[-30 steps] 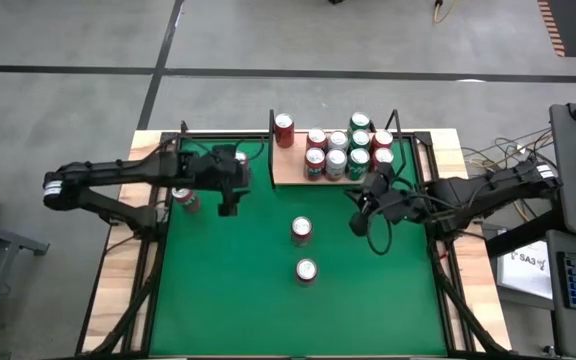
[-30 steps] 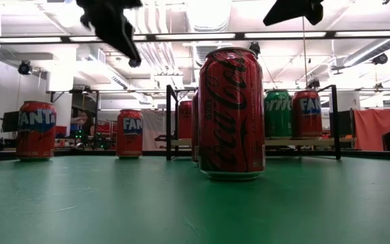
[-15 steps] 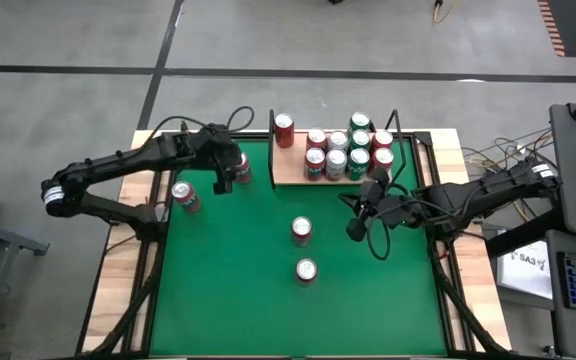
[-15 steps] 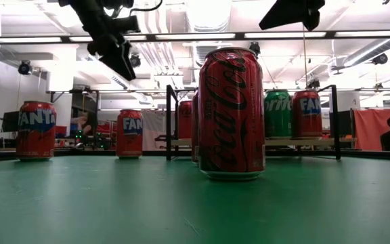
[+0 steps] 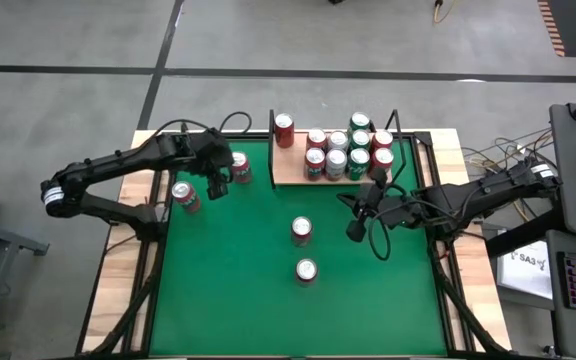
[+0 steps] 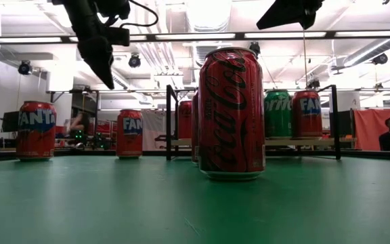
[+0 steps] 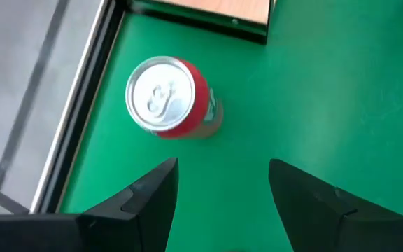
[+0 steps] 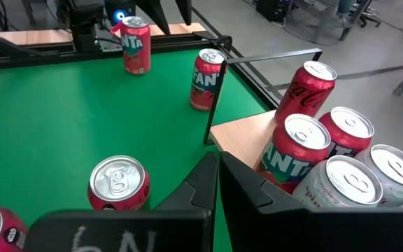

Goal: Place canned beverage on shelf
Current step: Put the red soda can on the shelf aligned with the other red soda can

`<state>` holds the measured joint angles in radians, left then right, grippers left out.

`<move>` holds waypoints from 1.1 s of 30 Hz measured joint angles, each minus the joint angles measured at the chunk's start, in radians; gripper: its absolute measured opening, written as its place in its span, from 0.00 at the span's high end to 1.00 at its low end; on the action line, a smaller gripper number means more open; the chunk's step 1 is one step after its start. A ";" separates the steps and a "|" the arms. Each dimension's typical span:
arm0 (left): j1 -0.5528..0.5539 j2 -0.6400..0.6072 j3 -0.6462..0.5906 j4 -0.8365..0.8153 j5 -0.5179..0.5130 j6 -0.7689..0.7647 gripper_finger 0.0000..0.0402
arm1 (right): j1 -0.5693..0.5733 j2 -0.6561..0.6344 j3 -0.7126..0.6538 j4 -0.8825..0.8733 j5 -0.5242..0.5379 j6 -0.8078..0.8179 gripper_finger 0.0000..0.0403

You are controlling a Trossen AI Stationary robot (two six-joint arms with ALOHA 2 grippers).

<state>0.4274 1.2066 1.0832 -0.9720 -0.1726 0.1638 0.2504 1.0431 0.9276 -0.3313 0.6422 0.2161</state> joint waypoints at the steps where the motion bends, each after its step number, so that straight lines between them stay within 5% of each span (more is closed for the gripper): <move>1: -0.001 -0.001 0.000 -0.005 0.000 -0.013 0.48 | 0.000 0.000 0.000 0.000 0.000 0.000 0.98; 33: -0.316 -0.003 0.001 -0.054 0.002 -0.289 0.48 | 0.000 0.008 -0.001 0.000 -0.001 0.008 0.98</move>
<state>0.1112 1.2037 1.0840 -1.0256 -0.1711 -0.1253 0.2504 1.0512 0.9268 -0.3317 0.6415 0.2245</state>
